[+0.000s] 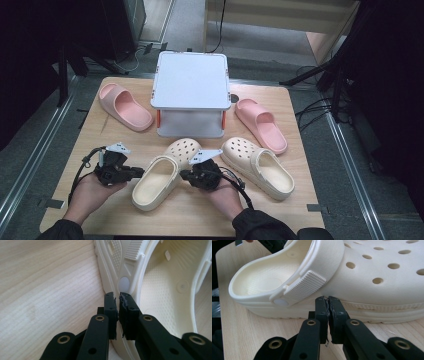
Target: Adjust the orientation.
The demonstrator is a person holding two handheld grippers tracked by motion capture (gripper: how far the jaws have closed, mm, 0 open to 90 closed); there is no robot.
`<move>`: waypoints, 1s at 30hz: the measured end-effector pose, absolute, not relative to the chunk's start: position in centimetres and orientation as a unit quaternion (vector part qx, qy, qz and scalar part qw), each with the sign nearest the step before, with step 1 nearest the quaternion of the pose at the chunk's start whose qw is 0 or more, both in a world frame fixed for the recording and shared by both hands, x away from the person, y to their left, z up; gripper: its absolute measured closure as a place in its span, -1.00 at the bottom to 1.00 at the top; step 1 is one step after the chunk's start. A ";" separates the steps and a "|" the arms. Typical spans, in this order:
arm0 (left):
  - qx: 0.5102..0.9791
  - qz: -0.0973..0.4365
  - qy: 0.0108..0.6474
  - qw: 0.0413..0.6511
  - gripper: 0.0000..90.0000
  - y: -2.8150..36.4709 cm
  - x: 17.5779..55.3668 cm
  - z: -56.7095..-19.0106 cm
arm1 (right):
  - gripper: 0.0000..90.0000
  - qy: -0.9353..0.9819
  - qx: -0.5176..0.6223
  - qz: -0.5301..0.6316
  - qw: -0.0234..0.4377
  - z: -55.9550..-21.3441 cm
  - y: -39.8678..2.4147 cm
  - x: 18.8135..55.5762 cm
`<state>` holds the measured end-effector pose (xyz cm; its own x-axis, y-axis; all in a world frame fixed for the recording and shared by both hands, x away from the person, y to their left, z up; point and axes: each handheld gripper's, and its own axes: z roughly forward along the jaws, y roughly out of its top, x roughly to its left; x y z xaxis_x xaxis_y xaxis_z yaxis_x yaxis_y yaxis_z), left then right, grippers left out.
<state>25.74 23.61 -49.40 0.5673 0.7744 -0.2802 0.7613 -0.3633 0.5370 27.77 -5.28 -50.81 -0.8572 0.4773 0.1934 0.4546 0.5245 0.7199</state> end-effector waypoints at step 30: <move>0.858 -0.018 0.401 0.320 0.76 18.6 25.0 -49.5 | 0.87 0.859 0.330 0.389 0.040 -50.2 -8.2 30.1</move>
